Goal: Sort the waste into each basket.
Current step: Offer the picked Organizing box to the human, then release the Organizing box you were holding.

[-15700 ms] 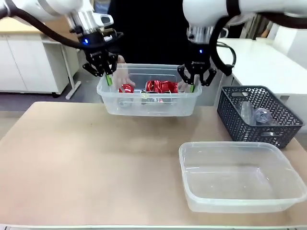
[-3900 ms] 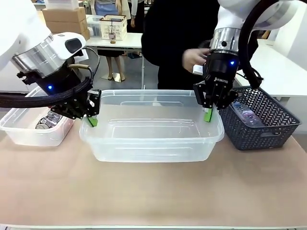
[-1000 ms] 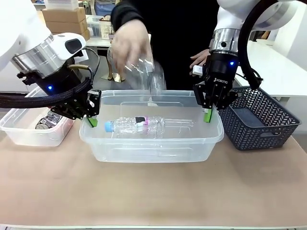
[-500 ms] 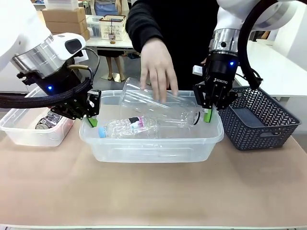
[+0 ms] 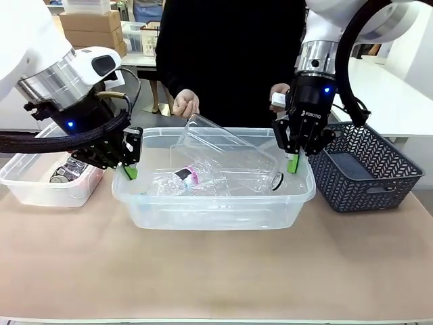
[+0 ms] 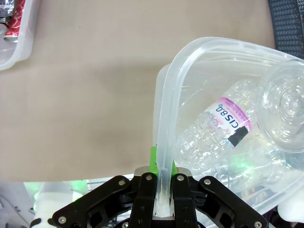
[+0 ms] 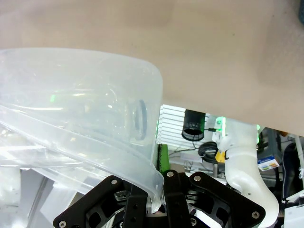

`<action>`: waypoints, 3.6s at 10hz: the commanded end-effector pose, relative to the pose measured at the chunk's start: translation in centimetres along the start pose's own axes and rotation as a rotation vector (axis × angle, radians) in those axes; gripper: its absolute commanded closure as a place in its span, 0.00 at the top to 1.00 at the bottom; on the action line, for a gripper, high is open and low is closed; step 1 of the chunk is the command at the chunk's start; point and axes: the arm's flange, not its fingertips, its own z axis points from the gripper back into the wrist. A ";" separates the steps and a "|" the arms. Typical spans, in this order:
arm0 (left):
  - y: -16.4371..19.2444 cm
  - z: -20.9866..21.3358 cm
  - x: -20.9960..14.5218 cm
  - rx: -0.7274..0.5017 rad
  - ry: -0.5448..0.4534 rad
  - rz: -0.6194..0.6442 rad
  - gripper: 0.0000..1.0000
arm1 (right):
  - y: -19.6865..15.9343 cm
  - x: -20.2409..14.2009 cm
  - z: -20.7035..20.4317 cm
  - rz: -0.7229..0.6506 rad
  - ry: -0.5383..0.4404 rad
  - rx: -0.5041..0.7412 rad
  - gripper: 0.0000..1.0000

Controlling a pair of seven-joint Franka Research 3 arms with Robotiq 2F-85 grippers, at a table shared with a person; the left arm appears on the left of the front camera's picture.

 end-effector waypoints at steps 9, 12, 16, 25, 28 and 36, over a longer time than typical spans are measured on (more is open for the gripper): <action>-0.2 0.6 3.3 -0.002 -0.003 -0.018 0.05 | 0.8 1.9 2.3 0.008 -0.007 0.003 0.04; -0.5 0.8 14.1 -0.089 0.078 -0.030 0.05 | 2.6 7.8 8.3 0.015 0.088 -0.056 0.04; -0.2 -2.7 19.6 -0.056 0.091 -0.007 0.05 | 2.1 15.3 11.3 -0.046 0.185 -0.030 0.04; 1.1 -3.2 19.5 -0.051 0.099 0.020 0.05 | -1.0 16.3 9.0 -0.071 0.159 -0.045 0.04; 1.1 -3.2 19.5 -0.051 0.099 0.020 0.05 | -1.0 16.3 9.0 -0.071 0.159 -0.045 0.04; 1.2 -2.3 19.1 -0.074 0.068 0.047 1.00 | -3.9 11.6 9.5 0.025 -0.093 0.061 1.00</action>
